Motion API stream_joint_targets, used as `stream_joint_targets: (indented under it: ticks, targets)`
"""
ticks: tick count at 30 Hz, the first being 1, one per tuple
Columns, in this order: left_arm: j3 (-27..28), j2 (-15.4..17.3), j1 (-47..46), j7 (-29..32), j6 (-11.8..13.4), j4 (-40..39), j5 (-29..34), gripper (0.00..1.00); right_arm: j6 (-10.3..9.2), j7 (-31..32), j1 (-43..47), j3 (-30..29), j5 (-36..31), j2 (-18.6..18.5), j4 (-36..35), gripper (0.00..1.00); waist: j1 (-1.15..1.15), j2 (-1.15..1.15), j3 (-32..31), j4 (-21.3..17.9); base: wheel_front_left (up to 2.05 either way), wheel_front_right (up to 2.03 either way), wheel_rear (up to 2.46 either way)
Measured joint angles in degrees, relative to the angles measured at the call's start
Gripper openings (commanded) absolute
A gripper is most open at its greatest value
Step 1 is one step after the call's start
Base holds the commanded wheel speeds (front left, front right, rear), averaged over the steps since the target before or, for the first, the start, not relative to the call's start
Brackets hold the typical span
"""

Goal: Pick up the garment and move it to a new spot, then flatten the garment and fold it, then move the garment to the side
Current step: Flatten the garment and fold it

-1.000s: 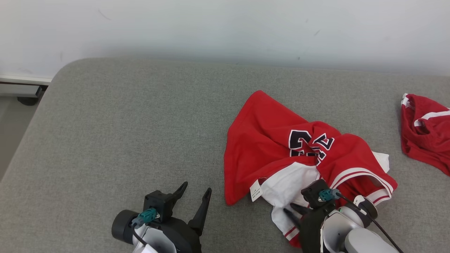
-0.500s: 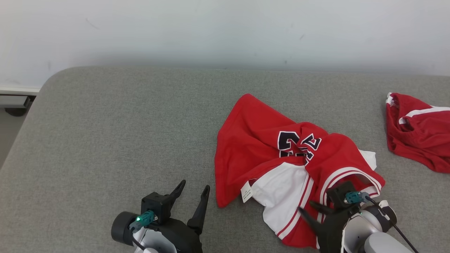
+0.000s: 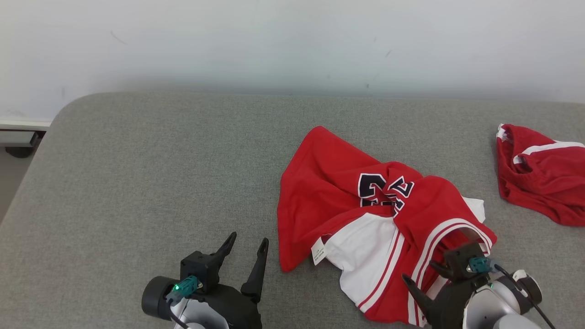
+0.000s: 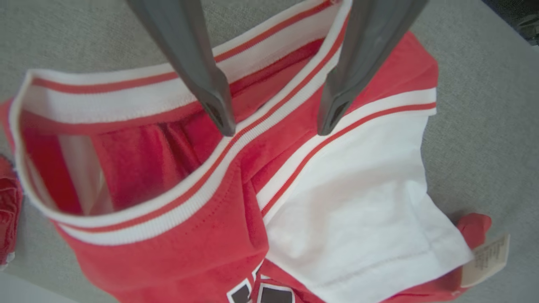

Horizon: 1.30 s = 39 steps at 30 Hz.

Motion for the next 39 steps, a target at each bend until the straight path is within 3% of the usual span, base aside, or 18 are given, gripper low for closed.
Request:
stream_joint_targets:
  ticks: [9,10,11,12,17,24,30,31,32,39]
  targets:
    - [-1.03,-0.08,-0.08,-0.47,0.18,-0.37,-0.18,1.00,-0.98,4.03,1.21,0.23,1.37,0.81,1.70,1.00,0.00,0.00,0.57,0.59,0.00,0.00,0.00]
    - [-0.88,-0.10,-0.08,-0.48,0.20,-0.37,-0.19,1.00,-0.97,4.07,1.12,0.34,1.87,1.21,1.79,0.96,0.00,0.00,0.73,0.70,0.00,0.00,0.00]
    - [-0.71,-0.10,-0.08,-0.49,0.21,-0.34,-0.21,1.00,-0.90,4.37,0.87,0.43,2.45,1.77,1.97,0.31,0.00,0.00,0.91,0.79,0.00,0.00,0.00]
    - [-0.57,-0.08,-0.08,-0.52,0.21,-0.29,-0.25,1.00,-0.43,4.53,0.67,0.78,2.69,2.09,1.99,0.00,0.00,0.00,1.04,0.88,0.00,0.00,0.00]
    - [0.26,0.04,-0.06,-0.98,0.58,-0.20,-0.43,1.00,0.19,4.54,0.18,0.40,2.76,1.71,1.85,0.00,0.00,0.00,1.38,0.61,0.00,0.00,0.00]
    - [0.58,0.04,-0.08,-1.49,0.94,-0.02,-0.86,1.00,1.92,4.47,-0.02,-5.47,4.63,-7.10,0.18,0.00,0.00,0.00,1.34,-0.87,0.00,0.00,0.00]
    - [0.21,0.02,-0.16,-1.49,0.91,0.13,-0.86,1.00,1.98,5.45,1.23,-7.82,6.71,-9.60,-0.24,0.00,0.00,0.00,1.43,-2.08,0.00,0.00,0.00]
    - [0.16,0.01,-0.19,-1.49,0.89,0.16,-0.86,1.00,1.78,5.57,1.54,-7.90,6.69,-9.81,-0.34,0.30,0.00,0.00,1.47,-2.12,0.00,0.00,0.00]
    - [0.15,0.01,-0.20,-1.49,0.89,0.20,-0.86,1.00,1.33,5.57,1.99,-8.20,6.69,-9.79,-0.78,1.00,0.00,0.00,1.49,-2.16,0.00,0.00,0.00]
    - [0.96,0.67,-0.18,-1.77,0.97,0.38,-1.78,1.00,0.02,5.41,2.13,-10.92,7.94,-9.78,-9.06,1.00,0.00,0.00,1.53,-3.36,0.00,0.00,0.00]
